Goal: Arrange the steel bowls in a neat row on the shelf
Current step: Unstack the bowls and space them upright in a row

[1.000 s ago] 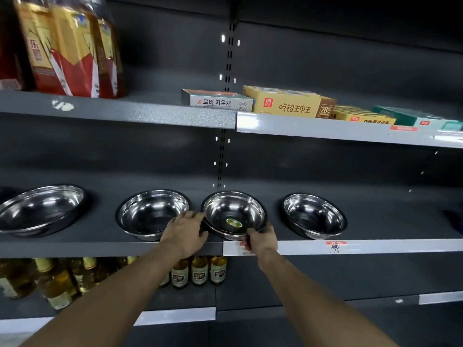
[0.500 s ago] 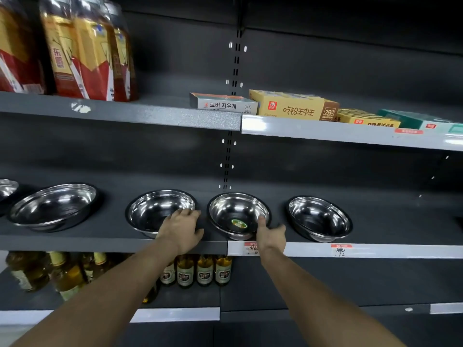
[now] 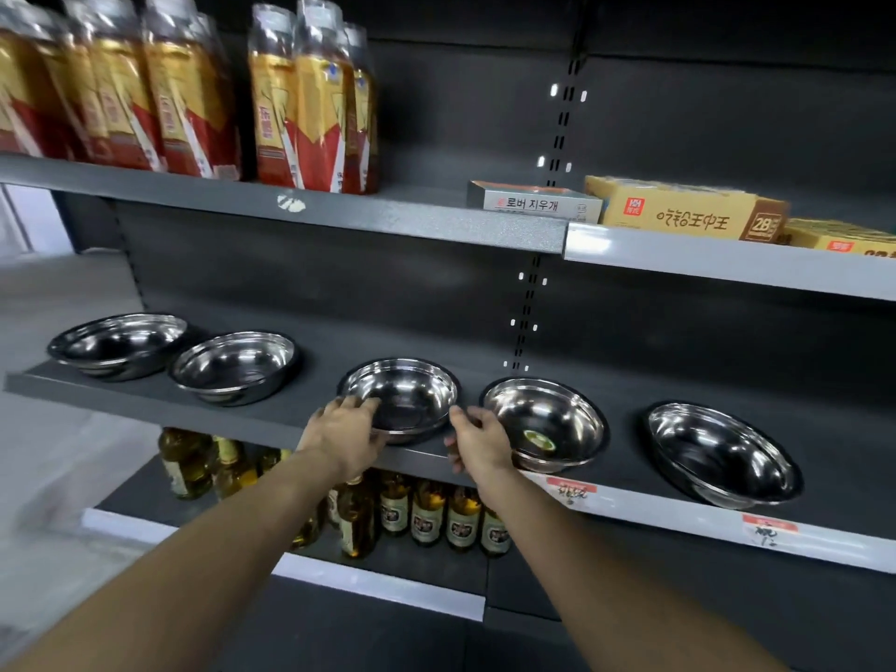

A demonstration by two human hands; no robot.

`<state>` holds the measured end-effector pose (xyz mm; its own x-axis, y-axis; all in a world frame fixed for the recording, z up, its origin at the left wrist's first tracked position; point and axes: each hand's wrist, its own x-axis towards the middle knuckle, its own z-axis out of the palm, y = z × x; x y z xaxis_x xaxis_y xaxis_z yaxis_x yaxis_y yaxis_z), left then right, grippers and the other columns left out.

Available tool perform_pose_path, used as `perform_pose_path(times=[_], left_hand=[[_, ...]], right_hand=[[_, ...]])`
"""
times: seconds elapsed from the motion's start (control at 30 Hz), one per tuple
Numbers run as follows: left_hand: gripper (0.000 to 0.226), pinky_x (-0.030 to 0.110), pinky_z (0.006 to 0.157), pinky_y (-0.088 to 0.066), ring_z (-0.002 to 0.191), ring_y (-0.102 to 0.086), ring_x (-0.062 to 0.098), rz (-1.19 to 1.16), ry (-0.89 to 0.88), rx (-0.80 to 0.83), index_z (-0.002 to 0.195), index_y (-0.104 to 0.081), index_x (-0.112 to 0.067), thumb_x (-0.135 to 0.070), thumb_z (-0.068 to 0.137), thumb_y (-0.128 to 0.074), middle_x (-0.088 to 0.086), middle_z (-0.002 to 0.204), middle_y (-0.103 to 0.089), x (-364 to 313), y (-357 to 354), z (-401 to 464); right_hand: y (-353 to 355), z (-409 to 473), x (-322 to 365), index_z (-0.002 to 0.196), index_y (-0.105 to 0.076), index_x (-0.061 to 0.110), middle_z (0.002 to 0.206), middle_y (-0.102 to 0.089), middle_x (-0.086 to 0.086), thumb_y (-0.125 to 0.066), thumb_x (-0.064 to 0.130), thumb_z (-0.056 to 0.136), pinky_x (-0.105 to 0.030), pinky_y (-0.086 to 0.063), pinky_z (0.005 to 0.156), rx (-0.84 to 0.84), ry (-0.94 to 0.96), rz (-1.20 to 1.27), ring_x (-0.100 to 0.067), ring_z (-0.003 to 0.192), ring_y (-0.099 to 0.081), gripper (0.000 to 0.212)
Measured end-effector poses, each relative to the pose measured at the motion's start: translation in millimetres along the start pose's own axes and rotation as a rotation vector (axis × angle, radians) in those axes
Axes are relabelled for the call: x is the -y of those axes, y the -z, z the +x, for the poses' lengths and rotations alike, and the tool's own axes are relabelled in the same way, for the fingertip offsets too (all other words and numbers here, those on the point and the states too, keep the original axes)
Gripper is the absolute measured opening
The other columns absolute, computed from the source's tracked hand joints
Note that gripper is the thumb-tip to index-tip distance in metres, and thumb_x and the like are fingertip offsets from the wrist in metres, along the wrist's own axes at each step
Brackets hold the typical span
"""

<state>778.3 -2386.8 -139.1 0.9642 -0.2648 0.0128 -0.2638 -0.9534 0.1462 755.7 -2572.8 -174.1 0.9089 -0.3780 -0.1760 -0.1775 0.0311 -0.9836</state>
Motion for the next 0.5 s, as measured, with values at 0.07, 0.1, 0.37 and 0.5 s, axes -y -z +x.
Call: perform_pose_path(times=[0.07, 0.1, 0.37, 0.5], left_hand=[[0.061, 0.042, 0.116, -0.029, 0.142, -0.031, 0.029, 0.002, 0.025, -0.004, 0.151, -0.031, -0.022, -0.043, 0.097, -0.046, 0.007, 0.151, -0.039, 13.5, 2.1, -2.5], [0.059, 0.042, 0.116, -0.029, 0.141, -0.032, 0.029, 0.003, 0.036, -0.007, 0.150, -0.033, -0.022, -0.043, 0.096, -0.046, 0.007, 0.150, -0.041, 20.0, 3.5, -2.7], [0.057, 0.042, 0.115, -0.031, 0.140, -0.034, 0.028, -0.032, 0.008, -0.009, 0.148, -0.035, -0.023, -0.042, 0.096, -0.049, 0.006, 0.149, -0.042, 67.8, 2.1, 15.2], [0.057, 0.041, 0.114, -0.032, 0.138, -0.036, 0.026, -0.043, -0.069, 0.003, 0.147, -0.036, -0.024, -0.043, 0.095, -0.049, 0.005, 0.148, -0.042, 94.0, 1.9, 35.2]], right_hand=[[-13.3, -1.2, -3.4, 0.140, -0.042, 0.014, 0.075, -0.063, -0.009, -0.059, 0.030, 0.099, -0.019, -0.040, 0.036, 0.032, -0.042, 0.005, -0.013, 0.051, -0.053, 0.048], [-19.5, -1.6, -4.7, 0.143, -0.038, 0.015, 0.076, -0.065, -0.010, -0.060, 0.031, 0.098, -0.020, -0.041, 0.037, 0.043, -0.063, -0.009, -0.015, 0.051, -0.055, 0.052], [-62.1, 9.9, -11.6, 0.152, -0.023, 0.021, 0.079, -0.075, -0.013, -0.067, 0.033, 0.093, -0.026, -0.053, 0.047, 0.018, -0.149, -0.035, -0.021, 0.055, -0.068, 0.075], [-83.2, 17.5, -14.4, 0.153, -0.018, 0.026, 0.096, -0.073, -0.017, -0.066, 0.023, 0.093, -0.023, -0.048, 0.040, -0.141, -0.148, -0.015, -0.019, 0.047, -0.066, 0.077]])
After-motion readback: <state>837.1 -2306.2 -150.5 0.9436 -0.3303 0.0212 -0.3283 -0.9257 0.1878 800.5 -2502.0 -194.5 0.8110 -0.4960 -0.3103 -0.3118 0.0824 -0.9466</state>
